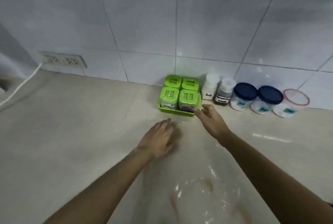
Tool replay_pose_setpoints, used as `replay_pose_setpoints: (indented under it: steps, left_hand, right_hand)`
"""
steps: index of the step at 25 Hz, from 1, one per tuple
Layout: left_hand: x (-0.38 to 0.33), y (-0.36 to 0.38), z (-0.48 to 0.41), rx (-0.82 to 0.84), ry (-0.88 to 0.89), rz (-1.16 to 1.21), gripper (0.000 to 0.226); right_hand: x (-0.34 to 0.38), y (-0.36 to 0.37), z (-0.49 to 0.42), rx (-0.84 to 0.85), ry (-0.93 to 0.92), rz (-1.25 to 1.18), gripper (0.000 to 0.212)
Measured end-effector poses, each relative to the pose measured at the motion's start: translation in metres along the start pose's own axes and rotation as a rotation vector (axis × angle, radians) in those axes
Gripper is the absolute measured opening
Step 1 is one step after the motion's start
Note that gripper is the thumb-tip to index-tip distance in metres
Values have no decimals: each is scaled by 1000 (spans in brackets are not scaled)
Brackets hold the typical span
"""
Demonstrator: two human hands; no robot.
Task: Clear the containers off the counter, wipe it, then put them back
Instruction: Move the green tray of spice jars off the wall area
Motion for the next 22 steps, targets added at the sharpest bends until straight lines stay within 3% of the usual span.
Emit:
replay_pose_setpoints:
  steps: [4,5,7,10,12,16,20,22]
  left_hand:
    - [81,-12,-25,-615,-224,557,17]
    - [106,-10,-36,-683,-316,714,10]
    - [135,-9,-54,-693,-434,988,11]
    - [140,-5,-78,-616,-473,1345,55]
    - [133,-5,-90,-552,-445,1383,66]
    - [130,-12,-95,-596,-428,1322,76]
    - [140,-18,-53,-700,-430,1317,74]
    - [151,-26,-10,-796,-466,1283,72]
  right_hand:
    - [-14,-1,-47,-47,127,-18,56]
    - [-15,-2,-60,-48,144,-23,57]
    - [-18,-2,-80,-74,200,-92,63]
    - [-29,9,-95,-63,277,-325,62]
    - [-33,22,-103,-35,306,-450,59]
    - [-34,33,-117,-28,309,-559,68]
    - [-15,54,-105,32,251,-533,106]
    - [6,81,-90,118,213,-495,111]
Point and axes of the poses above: each hand's wrist, its own z-axis away from the middle knuckle, its own y-axis out of the palm, x = y × z, the point moved 5 cm from there along -z, towards the middle knuckle, and after that the axes turned 12 degrees about y, right-handed, at the moved point
